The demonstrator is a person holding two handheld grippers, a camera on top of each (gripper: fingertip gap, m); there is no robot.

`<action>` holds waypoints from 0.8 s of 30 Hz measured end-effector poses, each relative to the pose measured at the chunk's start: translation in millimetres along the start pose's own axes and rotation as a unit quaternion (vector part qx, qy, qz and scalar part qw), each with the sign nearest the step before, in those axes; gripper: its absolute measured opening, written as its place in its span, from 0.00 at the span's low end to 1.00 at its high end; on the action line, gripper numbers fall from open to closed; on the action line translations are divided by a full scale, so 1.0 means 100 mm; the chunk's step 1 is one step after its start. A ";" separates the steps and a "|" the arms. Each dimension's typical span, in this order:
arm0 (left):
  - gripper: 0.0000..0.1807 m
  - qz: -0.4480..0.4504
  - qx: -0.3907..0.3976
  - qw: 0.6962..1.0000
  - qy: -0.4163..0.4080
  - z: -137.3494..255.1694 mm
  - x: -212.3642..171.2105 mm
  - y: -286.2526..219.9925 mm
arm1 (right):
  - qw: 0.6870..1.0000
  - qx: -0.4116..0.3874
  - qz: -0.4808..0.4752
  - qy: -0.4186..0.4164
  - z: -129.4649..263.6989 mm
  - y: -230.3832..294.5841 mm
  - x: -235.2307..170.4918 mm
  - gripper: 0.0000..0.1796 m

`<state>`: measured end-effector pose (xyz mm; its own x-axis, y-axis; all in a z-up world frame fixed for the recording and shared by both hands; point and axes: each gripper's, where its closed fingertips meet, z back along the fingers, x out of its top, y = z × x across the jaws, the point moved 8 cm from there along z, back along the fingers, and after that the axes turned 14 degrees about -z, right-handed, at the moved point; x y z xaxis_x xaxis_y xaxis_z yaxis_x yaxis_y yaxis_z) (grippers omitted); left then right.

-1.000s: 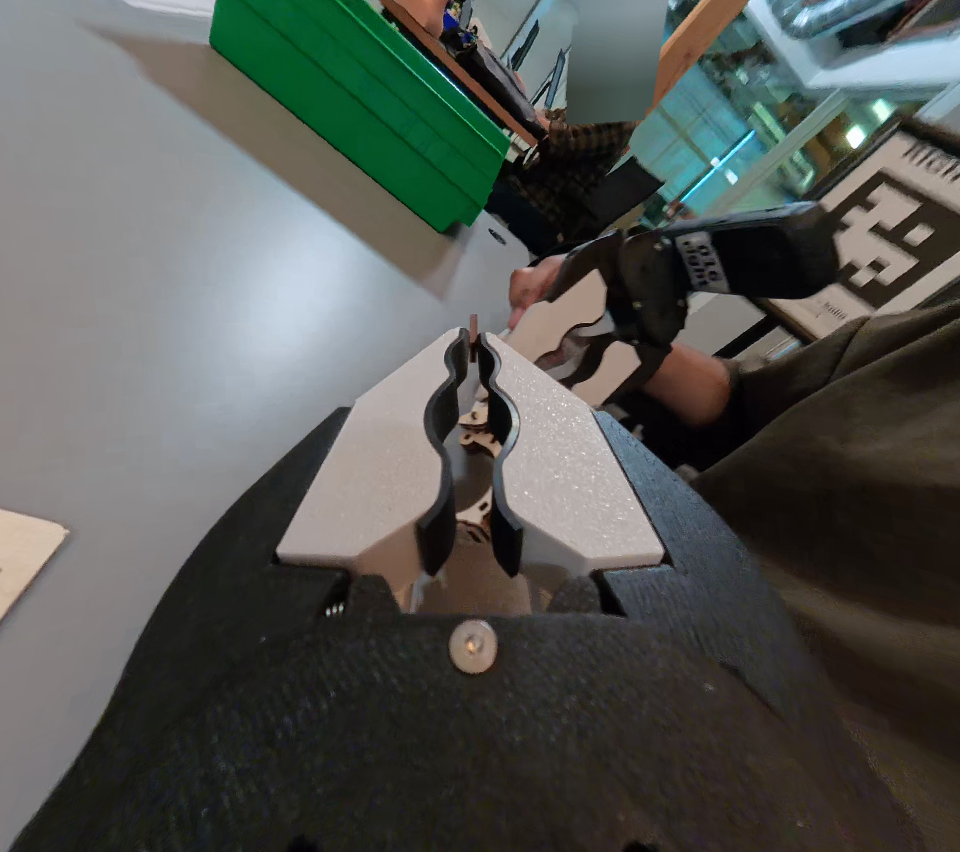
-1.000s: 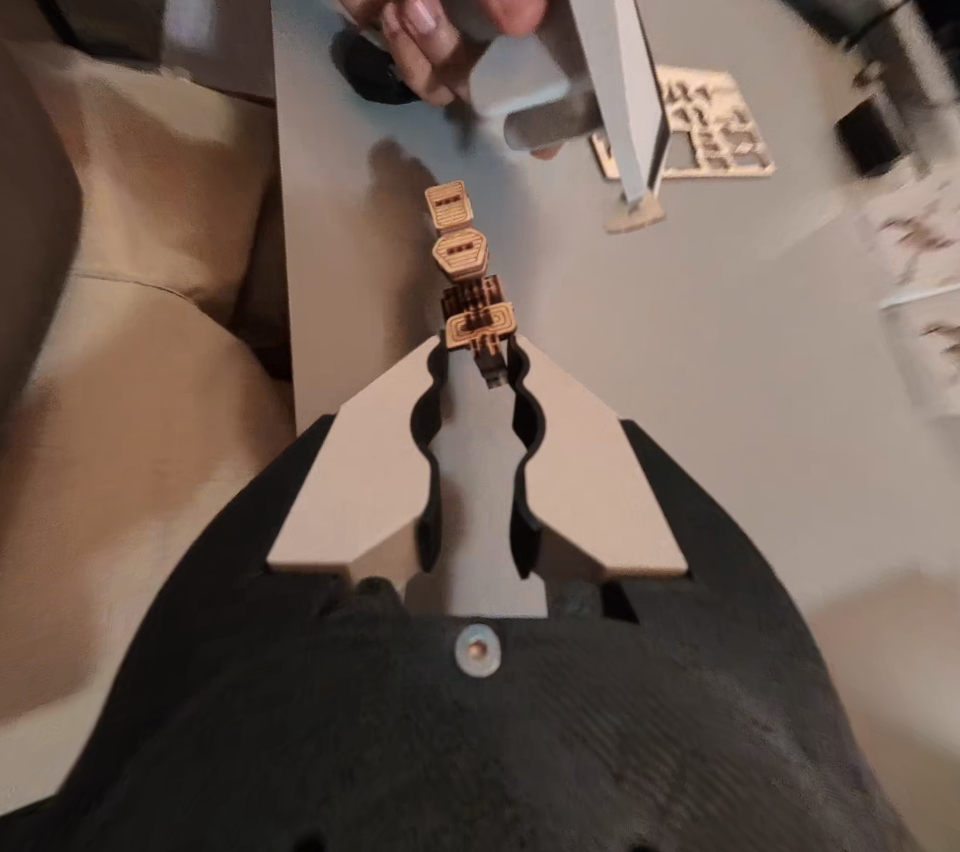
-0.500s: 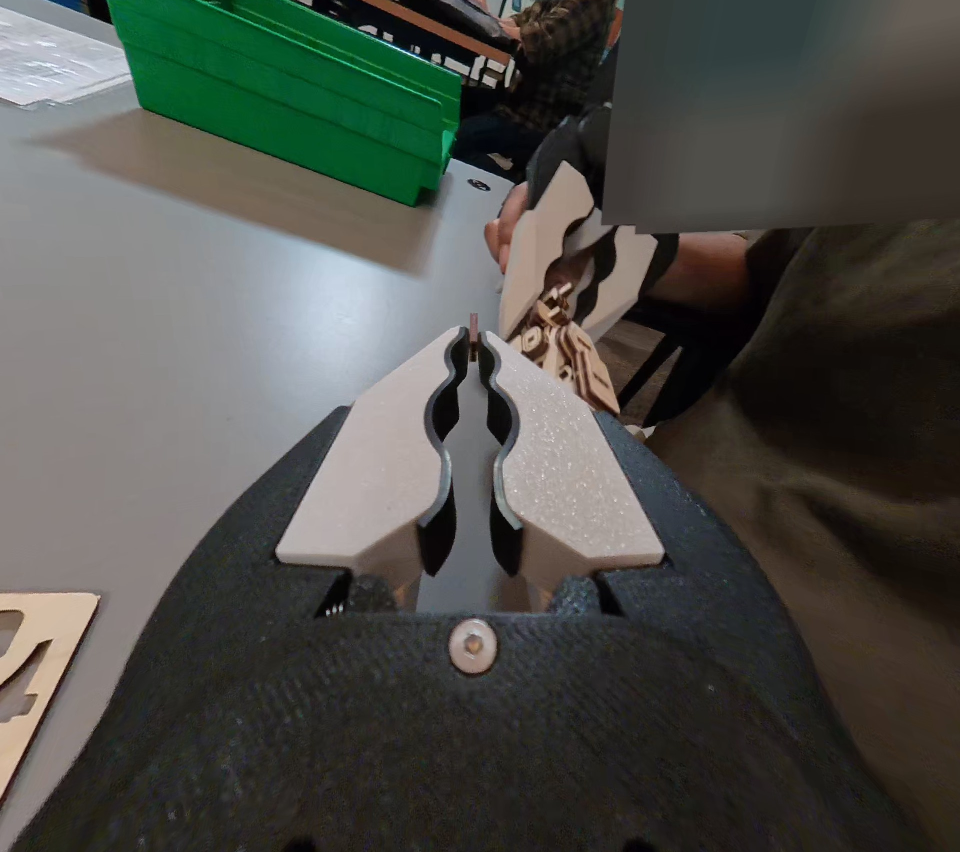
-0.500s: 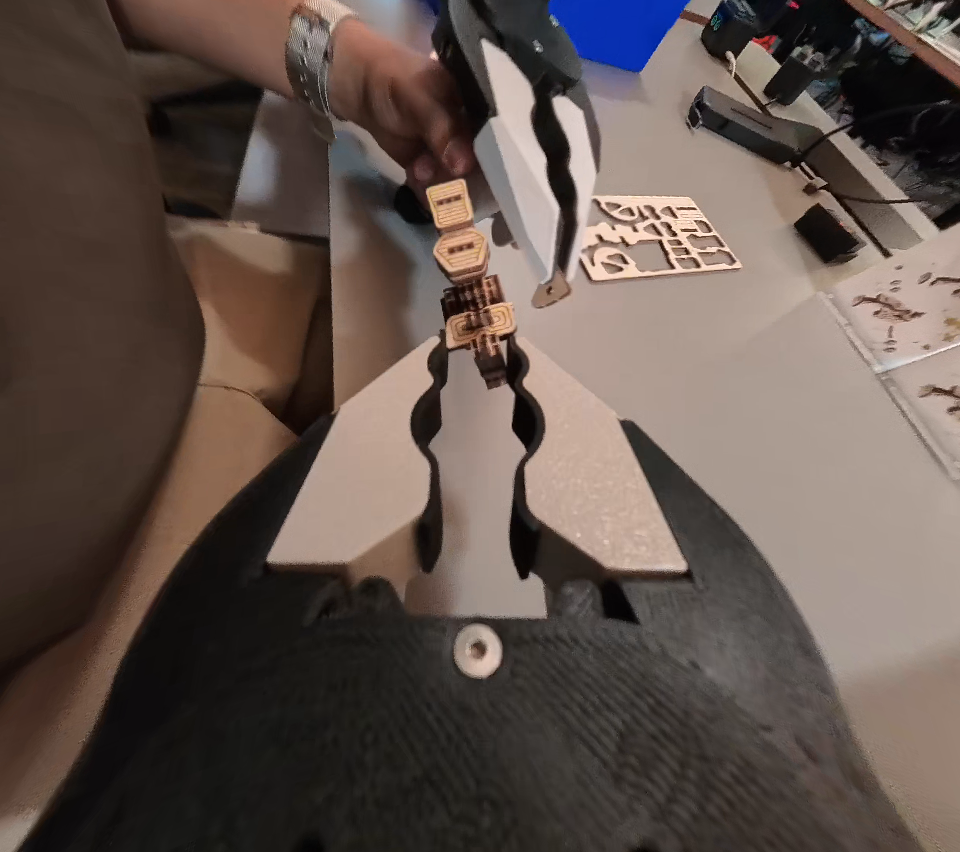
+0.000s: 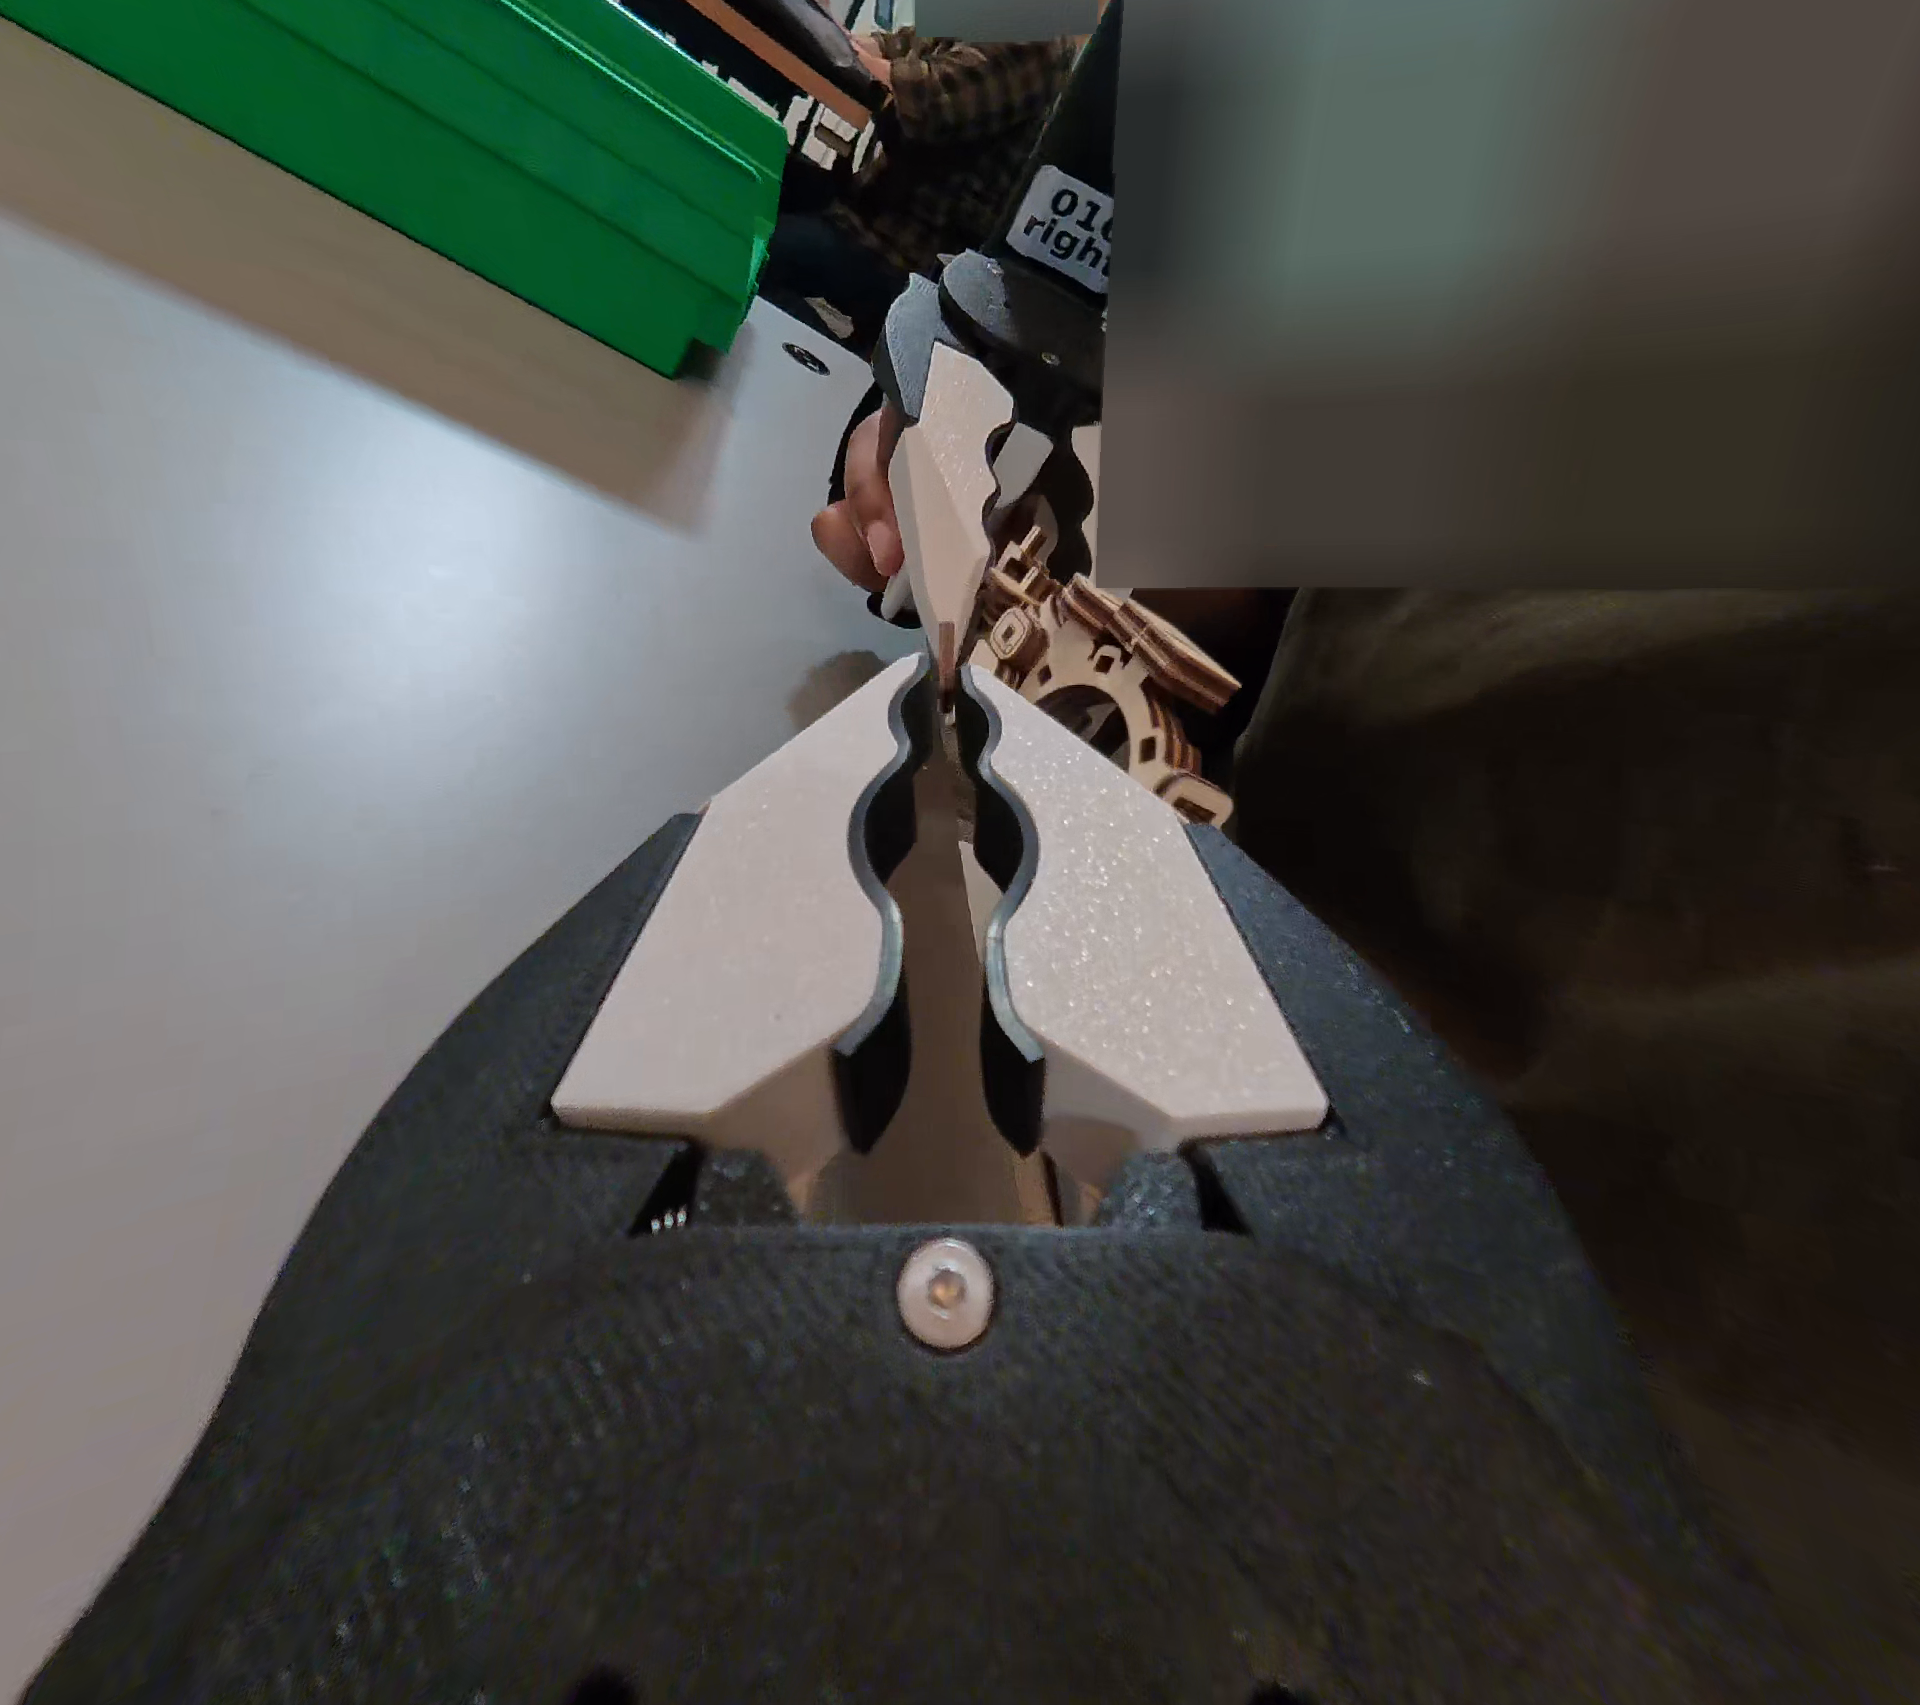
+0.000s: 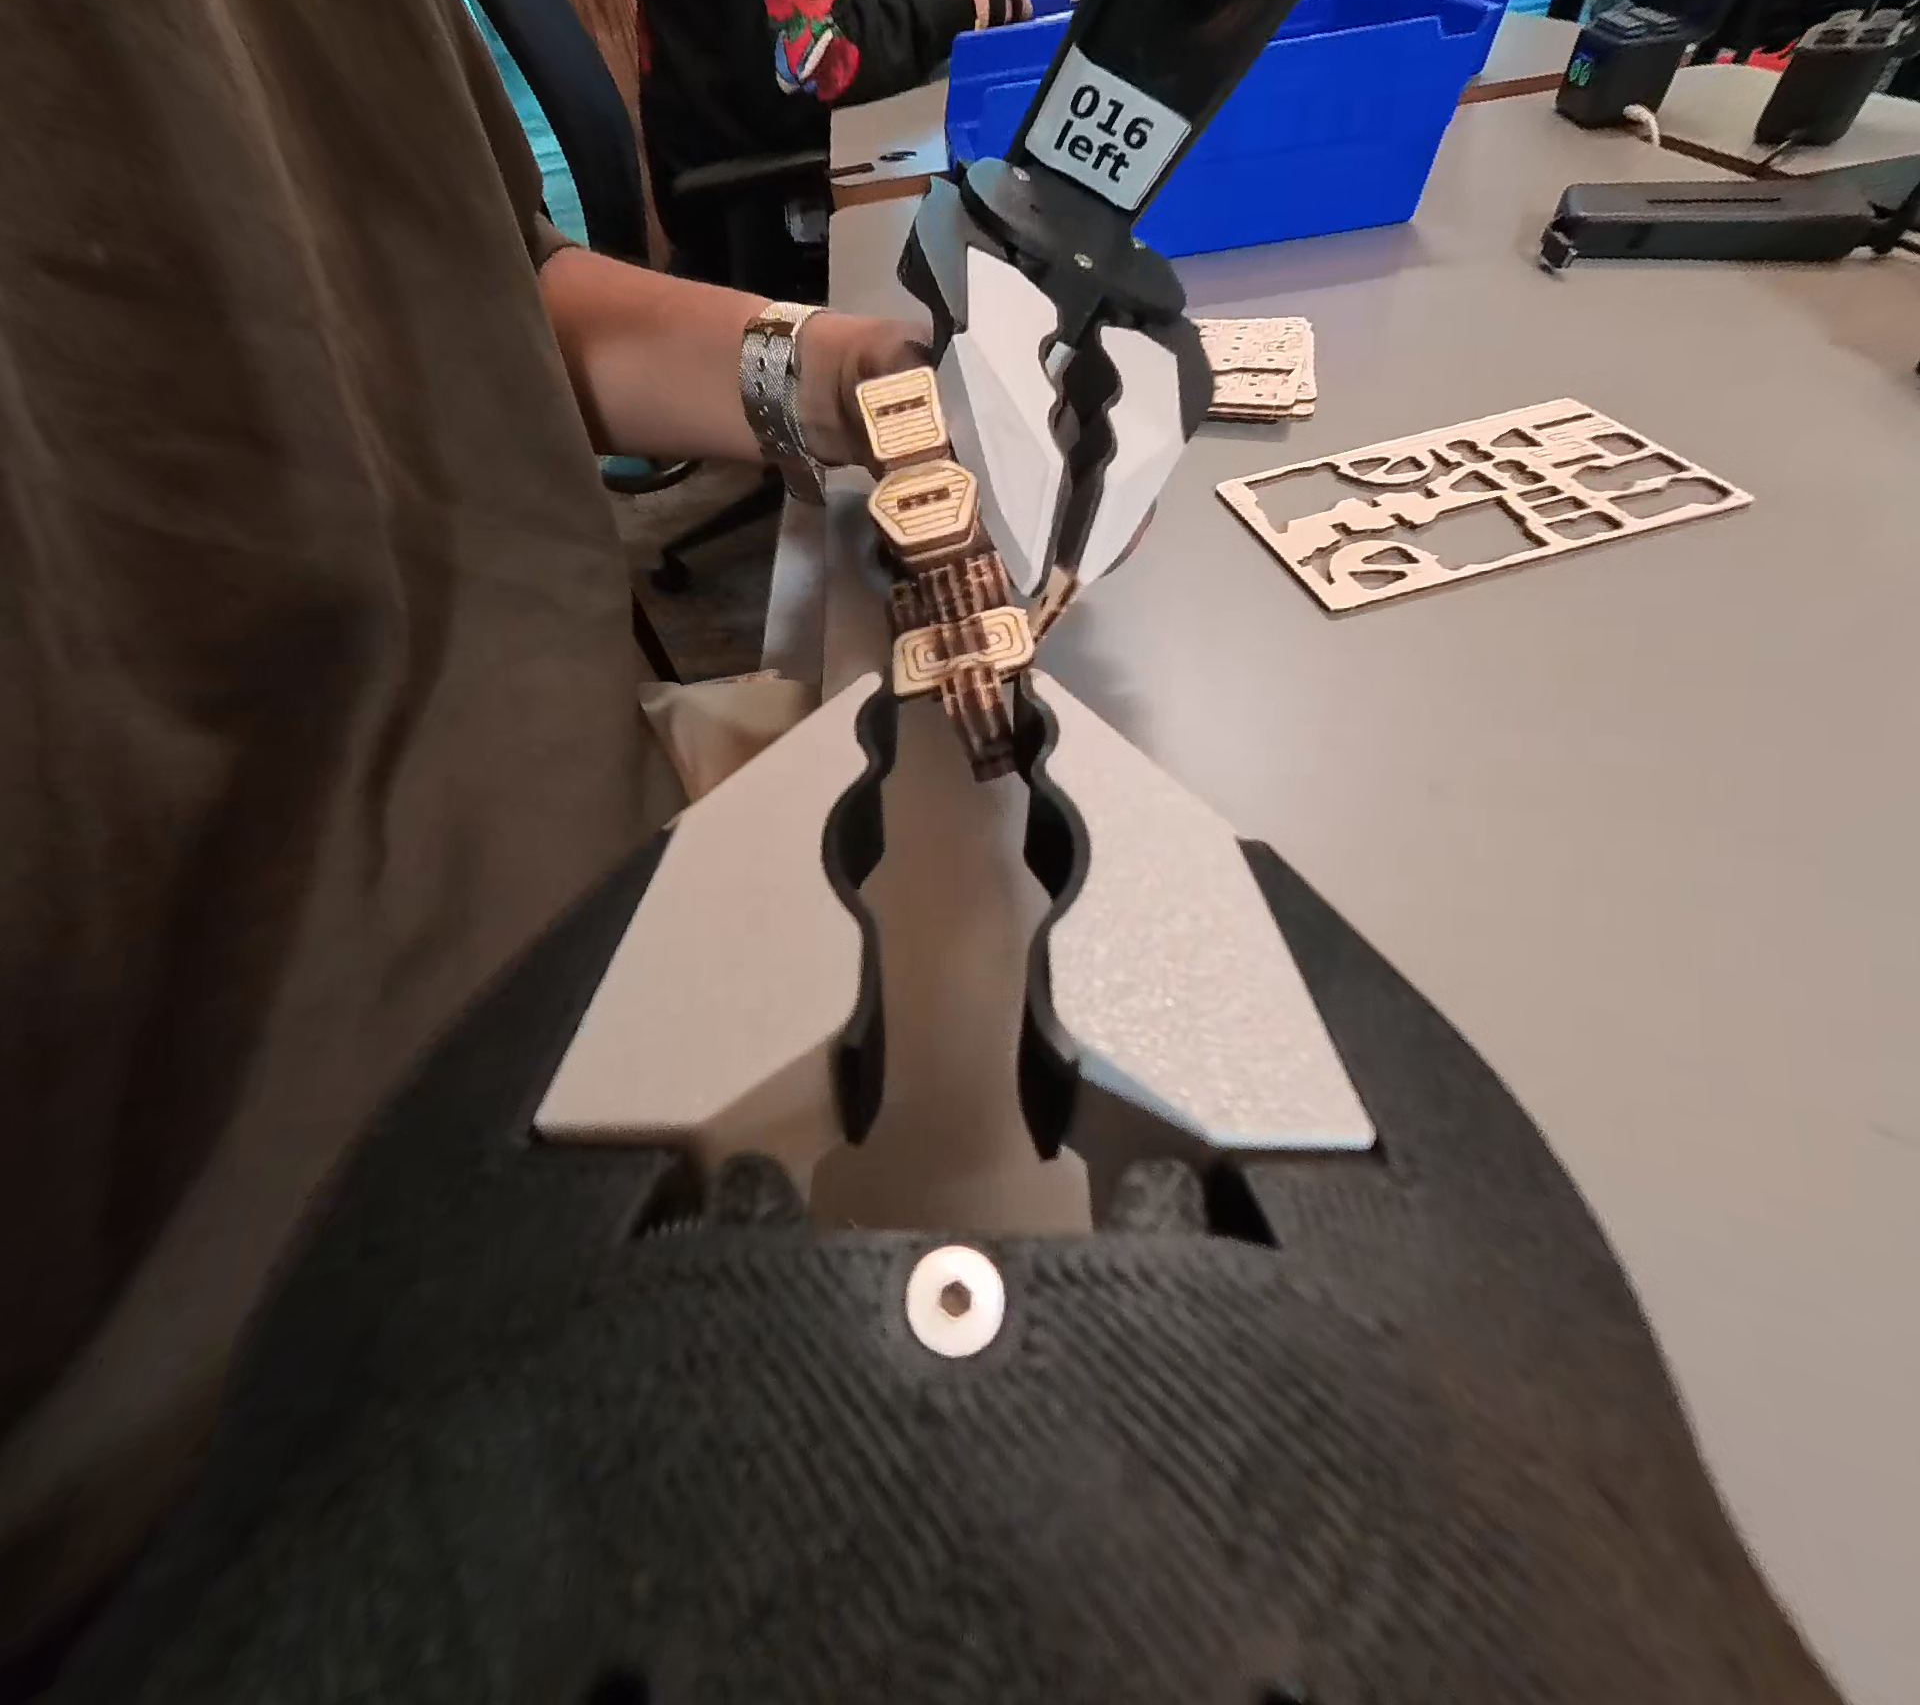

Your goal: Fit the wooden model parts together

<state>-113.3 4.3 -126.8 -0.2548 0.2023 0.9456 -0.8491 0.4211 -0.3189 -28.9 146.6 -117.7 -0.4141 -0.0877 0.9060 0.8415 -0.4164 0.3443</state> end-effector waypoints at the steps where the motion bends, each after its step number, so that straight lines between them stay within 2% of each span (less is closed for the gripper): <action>1: 0.00 0.003 -0.002 1.000 -0.001 0.00 0.00 0.00 | 1.000 0.002 -0.003 0.000 0.00 0.00 0.00 0.11; 21: 0.01 0.094 -0.066 0.993 0.017 -0.02 -0.17 0.05 | 0.999 0.024 -0.025 0.036 -0.08 -0.01 -0.10 0.11; 24: 0.08 0.099 -0.060 0.993 0.020 -0.02 -0.17 0.07 | 0.998 0.027 -0.029 0.042 -0.08 -0.02 -0.12 0.12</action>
<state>-114.1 5.7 -145.7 -0.3912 0.3258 0.8607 -0.7220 0.4713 -0.5065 -28.6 141.1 -130.9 -0.4888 -0.1419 0.8608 0.8316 -0.3738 0.4106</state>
